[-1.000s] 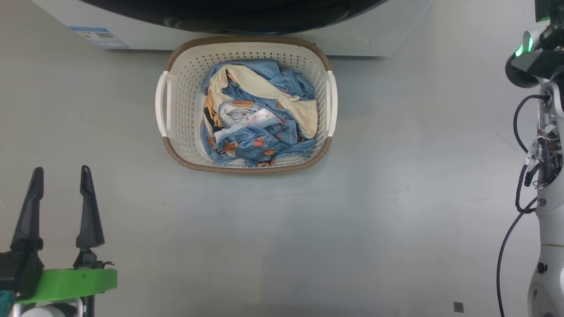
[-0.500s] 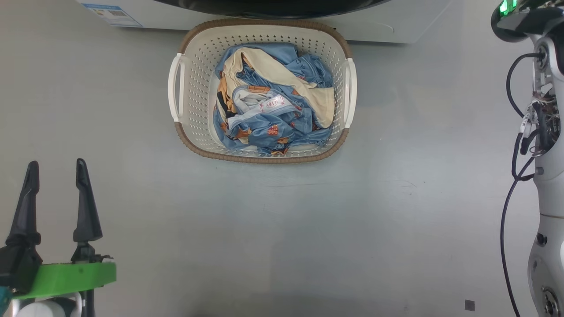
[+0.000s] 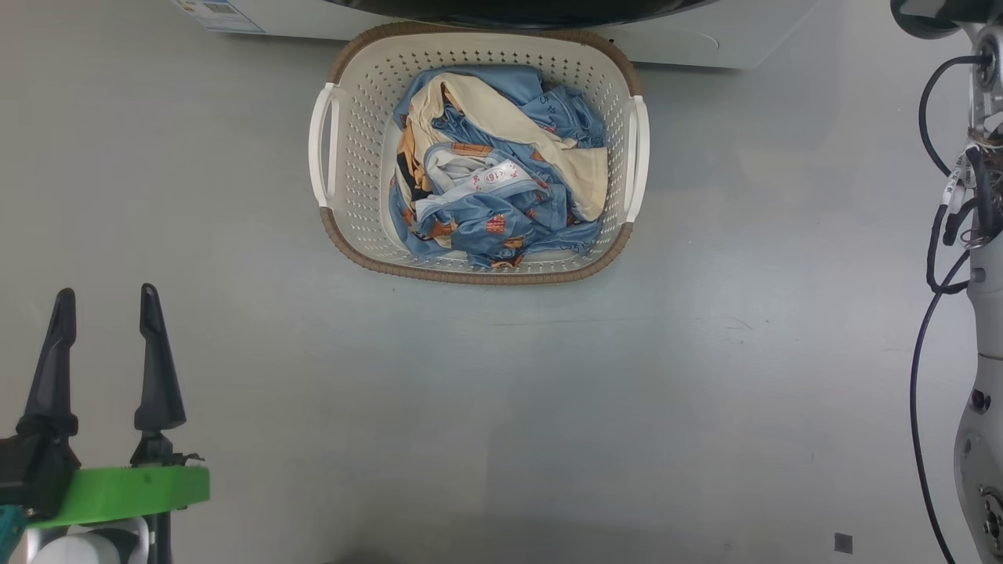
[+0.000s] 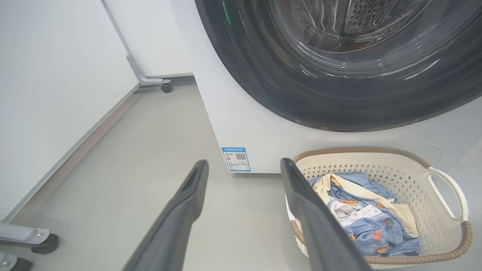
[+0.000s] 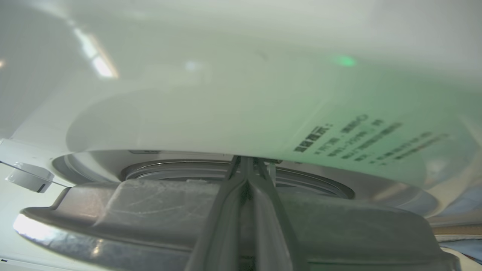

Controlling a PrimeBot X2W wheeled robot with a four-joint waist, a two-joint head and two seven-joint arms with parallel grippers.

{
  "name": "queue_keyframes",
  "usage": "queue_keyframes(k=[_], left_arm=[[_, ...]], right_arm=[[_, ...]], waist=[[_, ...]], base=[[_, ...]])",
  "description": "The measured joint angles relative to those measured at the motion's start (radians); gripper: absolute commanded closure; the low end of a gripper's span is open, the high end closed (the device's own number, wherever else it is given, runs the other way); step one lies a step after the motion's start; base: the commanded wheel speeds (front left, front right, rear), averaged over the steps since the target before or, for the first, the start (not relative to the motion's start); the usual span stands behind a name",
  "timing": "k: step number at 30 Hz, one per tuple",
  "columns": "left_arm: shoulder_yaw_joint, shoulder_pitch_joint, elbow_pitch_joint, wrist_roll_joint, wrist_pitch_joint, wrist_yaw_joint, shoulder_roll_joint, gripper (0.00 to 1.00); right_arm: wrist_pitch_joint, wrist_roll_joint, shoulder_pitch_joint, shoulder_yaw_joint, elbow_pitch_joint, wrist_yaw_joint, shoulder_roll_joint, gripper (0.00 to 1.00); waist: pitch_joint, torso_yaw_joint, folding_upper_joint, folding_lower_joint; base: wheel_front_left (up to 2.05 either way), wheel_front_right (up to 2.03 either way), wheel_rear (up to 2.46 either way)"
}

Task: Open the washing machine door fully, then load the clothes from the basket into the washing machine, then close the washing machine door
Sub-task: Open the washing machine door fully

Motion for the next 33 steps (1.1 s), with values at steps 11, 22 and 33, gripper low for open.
queue_keyframes(k=[11, 22, 33], left_arm=[[0.019, -0.006, 0.011, 0.002, 0.000, 0.000, -0.002, 0.00], [0.023, -0.007, 0.015, 0.003, 0.000, 0.000, -0.002, 0.00], [0.040, -0.010, 0.015, 0.010, 0.000, 0.000, 0.001, 0.00]], right_arm=[[0.019, 0.000, -0.015, 0.032, 0.016, 0.000, 0.008, 1.00], [0.063, -0.009, -0.013, 0.097, 0.041, 0.000, 0.014, 1.00], [0.097, -0.024, 0.014, 0.173, 0.048, 0.000, 0.035, 1.00]], waist=[[-0.015, -0.013, 0.0000, 0.0000], [-0.036, -0.049, 0.0000, 0.0000], [-0.059, -0.094, 0.0000, 0.0000]], base=[[0.00, 0.00, 0.00], [0.00, 0.00, 0.00], [0.00, 0.00, 0.00]])
